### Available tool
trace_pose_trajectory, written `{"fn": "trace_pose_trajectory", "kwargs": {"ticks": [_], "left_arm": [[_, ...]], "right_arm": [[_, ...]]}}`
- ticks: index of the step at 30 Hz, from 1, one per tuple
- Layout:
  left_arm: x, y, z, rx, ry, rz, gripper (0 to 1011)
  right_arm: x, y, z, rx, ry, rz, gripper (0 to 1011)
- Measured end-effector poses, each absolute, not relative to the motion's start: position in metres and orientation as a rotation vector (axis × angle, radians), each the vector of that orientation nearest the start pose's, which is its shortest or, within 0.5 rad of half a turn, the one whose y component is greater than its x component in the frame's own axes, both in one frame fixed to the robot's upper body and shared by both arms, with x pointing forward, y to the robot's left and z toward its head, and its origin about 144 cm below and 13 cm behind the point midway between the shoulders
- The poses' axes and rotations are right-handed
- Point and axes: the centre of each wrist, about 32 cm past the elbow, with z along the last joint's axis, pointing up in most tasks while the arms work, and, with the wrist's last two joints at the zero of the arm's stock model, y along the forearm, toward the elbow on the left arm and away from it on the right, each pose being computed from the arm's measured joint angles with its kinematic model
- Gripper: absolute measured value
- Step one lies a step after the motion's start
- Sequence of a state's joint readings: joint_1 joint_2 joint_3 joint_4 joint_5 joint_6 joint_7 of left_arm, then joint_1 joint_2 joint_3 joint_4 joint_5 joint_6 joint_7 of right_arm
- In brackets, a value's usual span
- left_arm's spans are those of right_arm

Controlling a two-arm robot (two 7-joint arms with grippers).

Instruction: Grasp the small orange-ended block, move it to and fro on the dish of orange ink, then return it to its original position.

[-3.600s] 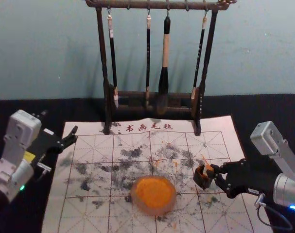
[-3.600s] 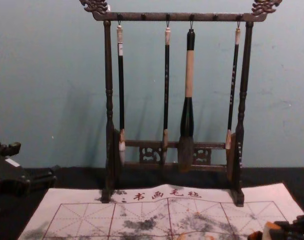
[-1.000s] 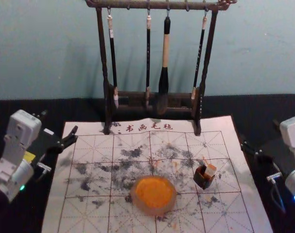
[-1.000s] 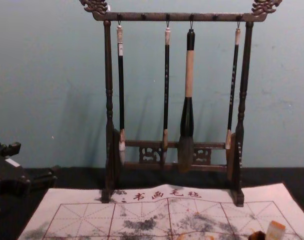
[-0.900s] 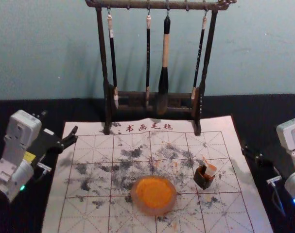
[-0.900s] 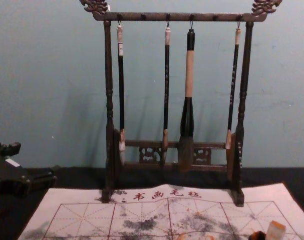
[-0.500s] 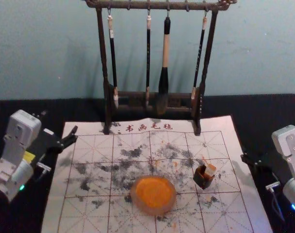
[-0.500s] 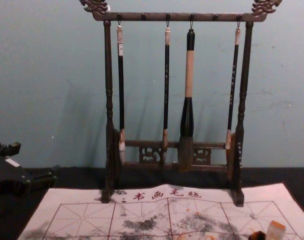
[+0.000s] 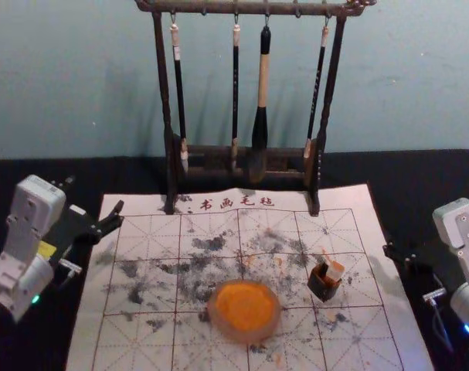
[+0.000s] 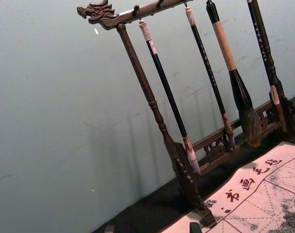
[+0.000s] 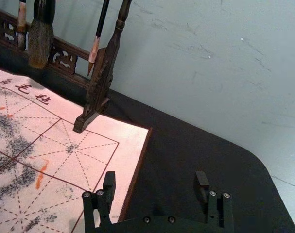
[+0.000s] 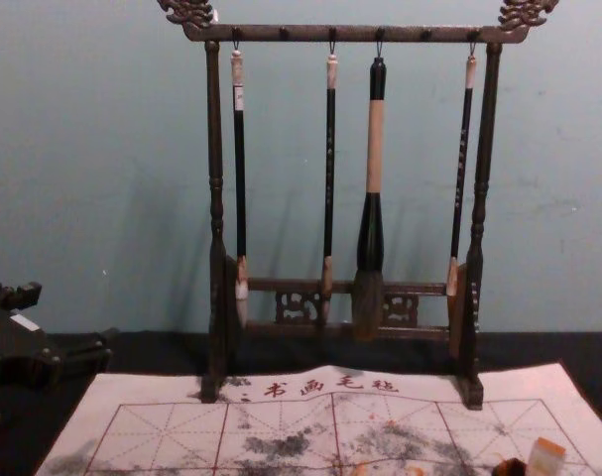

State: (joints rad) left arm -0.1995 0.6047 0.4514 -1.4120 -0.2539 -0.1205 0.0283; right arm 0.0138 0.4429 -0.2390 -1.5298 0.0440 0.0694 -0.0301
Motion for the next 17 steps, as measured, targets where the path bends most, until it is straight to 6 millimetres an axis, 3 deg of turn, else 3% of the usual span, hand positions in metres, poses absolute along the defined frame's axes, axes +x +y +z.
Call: {"fn": "trace_pose_trajectory", "kwargs": {"ticks": [17], "left_arm": [[0.4886,0.3096,1.1398,0.304,-0.285,1.248,1001]], "right_arm": [[0.4539,-0.2913,1.1303,-0.425,-0.204,-1.367,1000]]}}
